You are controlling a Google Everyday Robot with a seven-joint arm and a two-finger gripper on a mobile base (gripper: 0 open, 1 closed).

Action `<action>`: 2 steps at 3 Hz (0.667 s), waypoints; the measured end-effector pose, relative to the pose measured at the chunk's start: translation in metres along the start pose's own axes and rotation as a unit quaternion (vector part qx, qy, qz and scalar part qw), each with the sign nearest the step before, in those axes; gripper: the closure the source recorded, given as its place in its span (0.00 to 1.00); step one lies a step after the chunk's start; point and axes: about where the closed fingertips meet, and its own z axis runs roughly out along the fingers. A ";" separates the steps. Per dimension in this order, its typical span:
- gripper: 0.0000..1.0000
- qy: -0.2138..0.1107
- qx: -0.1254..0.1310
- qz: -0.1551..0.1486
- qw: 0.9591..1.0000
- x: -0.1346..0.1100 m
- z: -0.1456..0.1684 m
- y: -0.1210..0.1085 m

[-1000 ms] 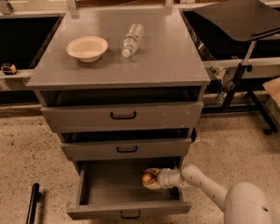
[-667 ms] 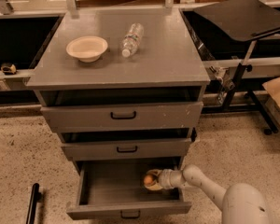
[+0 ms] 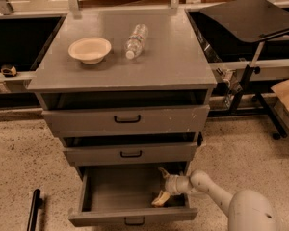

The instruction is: Place orange into bottom drawer

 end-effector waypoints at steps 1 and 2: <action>0.00 0.000 0.000 0.000 1.000 0.000 0.000 0.000; 0.00 0.003 -0.016 0.005 1.000 -0.011 -0.005 0.001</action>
Offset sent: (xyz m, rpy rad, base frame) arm -0.0041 0.0028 0.0479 -0.0031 0.1004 0.0735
